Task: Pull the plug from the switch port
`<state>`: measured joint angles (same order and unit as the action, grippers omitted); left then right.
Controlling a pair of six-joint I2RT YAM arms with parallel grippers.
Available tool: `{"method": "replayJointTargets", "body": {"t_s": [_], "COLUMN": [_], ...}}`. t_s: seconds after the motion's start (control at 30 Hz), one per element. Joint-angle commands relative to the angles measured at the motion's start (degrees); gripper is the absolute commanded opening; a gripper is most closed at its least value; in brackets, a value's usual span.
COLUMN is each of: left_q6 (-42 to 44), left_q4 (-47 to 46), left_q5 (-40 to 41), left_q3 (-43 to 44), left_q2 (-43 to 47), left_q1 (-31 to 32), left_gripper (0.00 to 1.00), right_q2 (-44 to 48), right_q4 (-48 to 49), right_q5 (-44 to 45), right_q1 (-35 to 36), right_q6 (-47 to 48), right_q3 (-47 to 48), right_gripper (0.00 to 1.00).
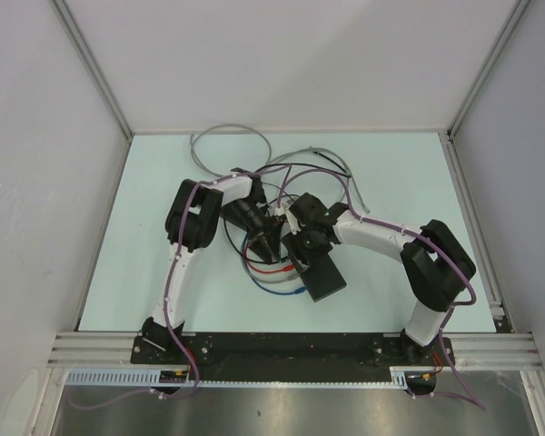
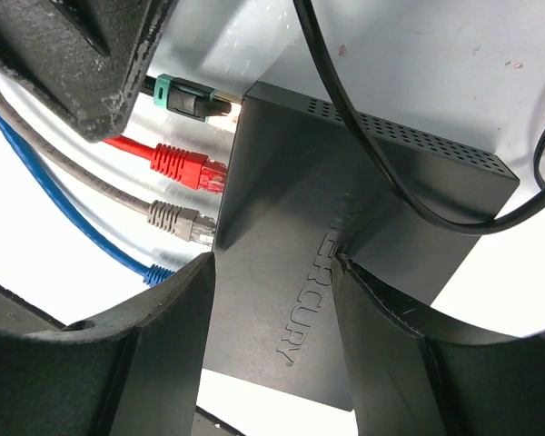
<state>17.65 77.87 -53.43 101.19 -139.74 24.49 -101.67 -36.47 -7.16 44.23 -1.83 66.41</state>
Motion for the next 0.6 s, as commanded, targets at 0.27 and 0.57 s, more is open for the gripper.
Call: {"method": "replayJointTargets", "body": {"t_s": [0.27, 0.57], "left_q6": [-7.27, -8.86], "left_q4": [-7.64, -8.43], "left_q5": [2.80, 3.77], "left_q3": [3.06, 2.88], "left_q2": [-7.12, -9.58], "left_q1": [1.44, 3.46], "left_gripper": [0.44, 0.37], "right_q2": [-5.74, -5.03], "right_q4": [-0.62, -0.62], "right_q5": [3.73, 3.73], "right_q1": [-0.11, -0.11], "right_q6": [1.30, 1.65], "right_q3": [-7.00, -7.09], "right_gripper": [0.61, 0.61]}}
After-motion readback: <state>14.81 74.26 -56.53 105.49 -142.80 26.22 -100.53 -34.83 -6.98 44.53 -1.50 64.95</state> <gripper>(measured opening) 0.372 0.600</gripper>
